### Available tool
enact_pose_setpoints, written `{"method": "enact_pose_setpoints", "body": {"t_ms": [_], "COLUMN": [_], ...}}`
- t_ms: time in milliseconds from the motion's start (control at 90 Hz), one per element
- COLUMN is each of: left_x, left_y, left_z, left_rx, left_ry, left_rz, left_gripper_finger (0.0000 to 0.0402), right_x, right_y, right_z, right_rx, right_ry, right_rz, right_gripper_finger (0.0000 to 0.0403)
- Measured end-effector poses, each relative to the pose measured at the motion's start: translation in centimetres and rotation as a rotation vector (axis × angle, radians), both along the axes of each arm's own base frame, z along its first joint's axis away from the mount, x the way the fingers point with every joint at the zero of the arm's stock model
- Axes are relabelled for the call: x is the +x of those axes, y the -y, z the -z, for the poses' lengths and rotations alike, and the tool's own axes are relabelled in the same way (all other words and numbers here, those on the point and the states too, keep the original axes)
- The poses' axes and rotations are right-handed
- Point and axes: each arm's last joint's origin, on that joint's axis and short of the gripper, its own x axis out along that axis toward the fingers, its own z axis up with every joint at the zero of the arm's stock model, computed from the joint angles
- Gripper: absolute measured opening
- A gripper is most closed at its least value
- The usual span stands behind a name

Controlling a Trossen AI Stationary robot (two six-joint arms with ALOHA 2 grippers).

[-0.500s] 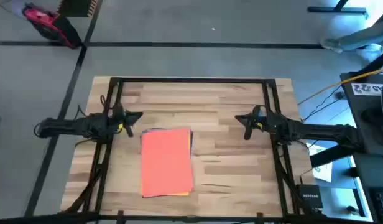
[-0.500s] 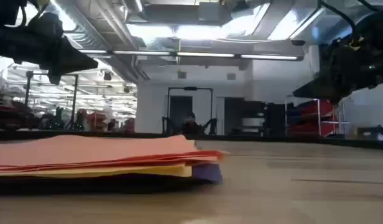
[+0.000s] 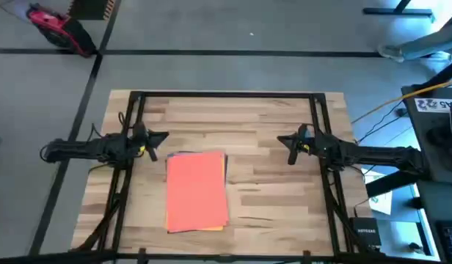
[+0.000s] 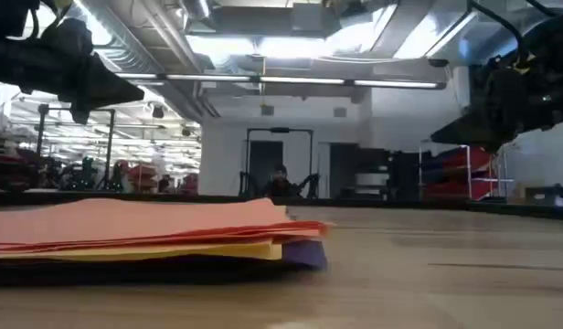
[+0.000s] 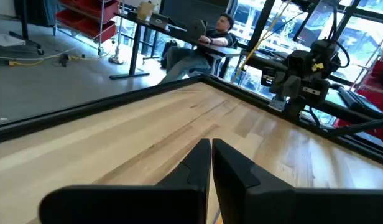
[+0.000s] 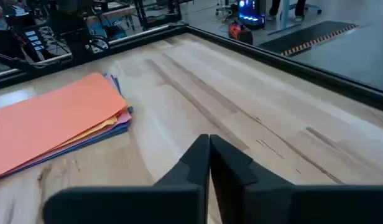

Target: Organize paper

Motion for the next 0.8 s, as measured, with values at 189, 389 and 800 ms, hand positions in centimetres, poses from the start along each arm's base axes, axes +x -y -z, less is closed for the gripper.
{"method": "enact_pose_setpoints", "body": {"t_ms": [189,389,800], "left_x": [0.00,0.00,0.00], "left_y": [0.00,0.00,0.00], "left_z": [-0.02,-0.01,-0.01], "left_rx": [0.000,0.000,0.000], "left_ry": [0.001,0.001,0.001], "left_rz": [0.000,0.000,0.000], "left_gripper_finger": [0.0000,0.0000,0.0000], "right_x": [0.00,0.00,0.00], "right_y": [0.00,0.00,0.00], "right_z": [-0.01,-0.01,0.00], "right_rx": [0.000,0.000,0.000], "right_ry": [0.000,0.001,0.000], "right_rz": [0.000,0.000,0.000], "right_gripper_finger": [0.0000,0.0000,0.0000]}}
